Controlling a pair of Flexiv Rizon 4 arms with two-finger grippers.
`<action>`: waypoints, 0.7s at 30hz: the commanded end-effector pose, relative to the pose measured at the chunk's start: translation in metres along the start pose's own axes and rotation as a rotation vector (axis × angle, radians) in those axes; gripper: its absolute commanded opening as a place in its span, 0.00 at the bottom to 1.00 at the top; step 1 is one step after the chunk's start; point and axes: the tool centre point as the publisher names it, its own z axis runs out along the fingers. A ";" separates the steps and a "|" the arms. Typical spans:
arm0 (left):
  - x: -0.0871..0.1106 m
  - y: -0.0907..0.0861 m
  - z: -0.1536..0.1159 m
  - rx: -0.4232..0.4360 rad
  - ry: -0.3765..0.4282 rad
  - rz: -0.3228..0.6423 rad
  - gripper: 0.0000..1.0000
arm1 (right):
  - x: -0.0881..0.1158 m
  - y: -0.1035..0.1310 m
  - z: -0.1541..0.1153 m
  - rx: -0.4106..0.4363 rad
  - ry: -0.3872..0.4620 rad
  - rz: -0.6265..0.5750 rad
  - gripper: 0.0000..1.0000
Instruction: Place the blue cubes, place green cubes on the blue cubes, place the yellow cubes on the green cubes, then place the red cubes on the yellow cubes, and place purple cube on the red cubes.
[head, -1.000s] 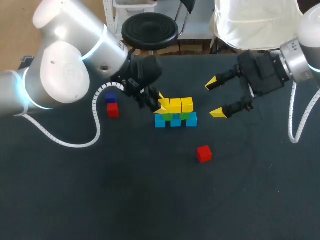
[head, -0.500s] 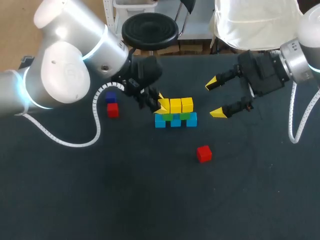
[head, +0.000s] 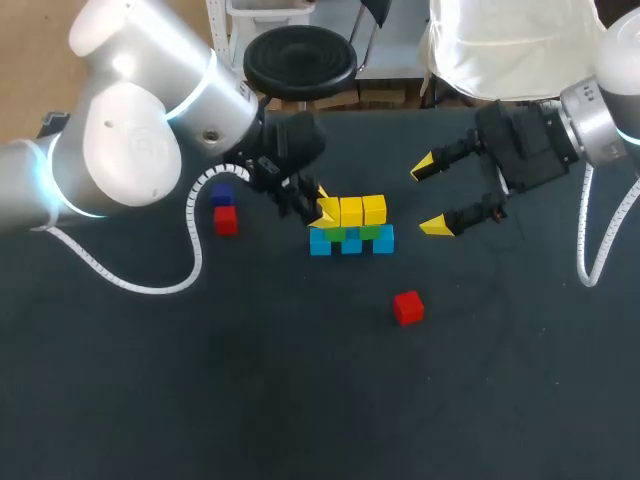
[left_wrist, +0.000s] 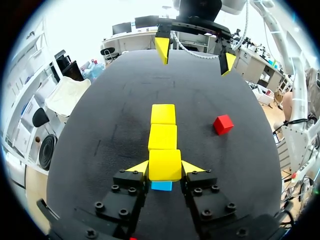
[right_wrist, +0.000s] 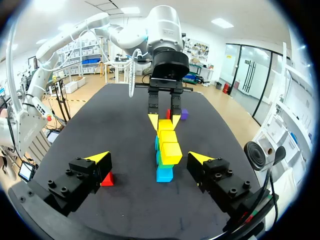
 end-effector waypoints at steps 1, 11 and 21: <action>-0.002 0.001 0.001 0.002 0.005 0.000 0.00 | 0.000 -0.001 0.001 0.000 -0.002 -0.001 1.00; -0.003 0.002 0.002 0.002 0.006 0.001 0.00 | 0.000 -0.001 0.001 0.000 -0.002 -0.001 1.00; -0.003 0.002 0.002 0.001 0.008 -0.001 0.00 | 0.000 -0.001 0.001 0.000 -0.002 -0.001 1.00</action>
